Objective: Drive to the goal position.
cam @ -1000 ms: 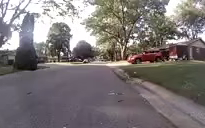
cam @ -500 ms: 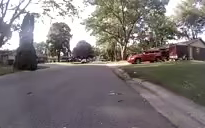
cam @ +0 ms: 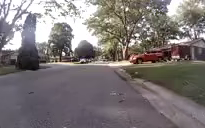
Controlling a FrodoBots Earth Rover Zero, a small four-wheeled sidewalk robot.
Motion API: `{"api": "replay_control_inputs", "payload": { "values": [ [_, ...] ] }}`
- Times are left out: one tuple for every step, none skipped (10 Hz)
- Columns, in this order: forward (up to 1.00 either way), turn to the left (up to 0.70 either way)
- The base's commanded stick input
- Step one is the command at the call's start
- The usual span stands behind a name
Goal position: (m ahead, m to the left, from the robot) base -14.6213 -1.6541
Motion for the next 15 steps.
{"api": "replay_control_inputs", "payload": {
  "values": [
    [0.0, 0.85],
    [0.0, 0.85],
    [0.0, 0.85],
    [0.0, 0.85],
    [0.0, 0.85],
    [0.0, 0.85],
    [0.0, 0.85],
    [0.0, 0.85],
    [0.0, 0.85],
    [0.0, 0.85],
    [0.0, 0.85],
    [0.0, 0.85],
    [0.0, 0.85],
    [0.0, 0.85],
    [0.0, 0.85]
  ]
}}
